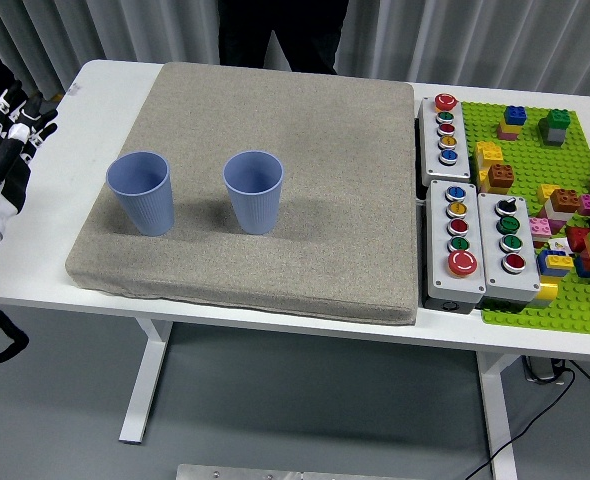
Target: Pick cup pour cup place
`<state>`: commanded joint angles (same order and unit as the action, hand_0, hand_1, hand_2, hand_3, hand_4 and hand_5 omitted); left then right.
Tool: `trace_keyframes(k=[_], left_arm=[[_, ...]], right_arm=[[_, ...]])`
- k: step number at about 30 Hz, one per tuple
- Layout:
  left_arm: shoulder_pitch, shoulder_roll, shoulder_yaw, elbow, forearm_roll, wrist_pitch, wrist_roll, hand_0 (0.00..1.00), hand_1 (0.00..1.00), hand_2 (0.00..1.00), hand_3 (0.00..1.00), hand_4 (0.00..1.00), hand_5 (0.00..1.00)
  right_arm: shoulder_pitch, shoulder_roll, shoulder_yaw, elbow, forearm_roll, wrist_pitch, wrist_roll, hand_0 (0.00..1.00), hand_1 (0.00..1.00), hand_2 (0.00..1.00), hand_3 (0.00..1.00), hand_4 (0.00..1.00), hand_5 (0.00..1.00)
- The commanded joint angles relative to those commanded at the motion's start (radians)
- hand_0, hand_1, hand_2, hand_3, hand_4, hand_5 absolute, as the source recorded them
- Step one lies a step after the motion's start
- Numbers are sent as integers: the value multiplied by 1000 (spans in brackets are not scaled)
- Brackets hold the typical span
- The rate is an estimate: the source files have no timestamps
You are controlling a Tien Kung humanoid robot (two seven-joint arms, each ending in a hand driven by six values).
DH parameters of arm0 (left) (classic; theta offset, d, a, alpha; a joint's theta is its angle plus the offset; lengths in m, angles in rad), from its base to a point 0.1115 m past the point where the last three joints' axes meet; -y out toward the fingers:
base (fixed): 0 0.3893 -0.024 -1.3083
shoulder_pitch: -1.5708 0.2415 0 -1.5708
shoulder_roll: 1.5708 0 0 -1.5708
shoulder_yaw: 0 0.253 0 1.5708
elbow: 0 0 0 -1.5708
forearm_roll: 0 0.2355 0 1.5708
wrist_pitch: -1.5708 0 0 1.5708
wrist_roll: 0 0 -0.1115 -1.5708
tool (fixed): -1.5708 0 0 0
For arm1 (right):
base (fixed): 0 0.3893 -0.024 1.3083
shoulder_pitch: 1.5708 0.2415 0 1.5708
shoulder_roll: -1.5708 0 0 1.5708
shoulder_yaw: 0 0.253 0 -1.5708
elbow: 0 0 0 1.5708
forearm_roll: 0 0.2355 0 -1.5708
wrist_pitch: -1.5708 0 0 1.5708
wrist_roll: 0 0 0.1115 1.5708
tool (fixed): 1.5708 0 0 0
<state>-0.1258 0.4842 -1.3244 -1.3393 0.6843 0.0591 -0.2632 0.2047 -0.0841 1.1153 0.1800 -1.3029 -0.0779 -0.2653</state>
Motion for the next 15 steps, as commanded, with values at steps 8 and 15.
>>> trace_keyframes(k=[8,15], left_arm=[[47,-3,12,-27,55,-19,11,881,865,998,998,823,150],[56,-3,34,-43,124,-29,31,896,884,998,998,833,158]], right_arm=[[5,5,31,0,-47,6,-9,675,637,576,574,2,191],[7,5,31,0,-40,4,-9,675,637,576,575,2,186]])
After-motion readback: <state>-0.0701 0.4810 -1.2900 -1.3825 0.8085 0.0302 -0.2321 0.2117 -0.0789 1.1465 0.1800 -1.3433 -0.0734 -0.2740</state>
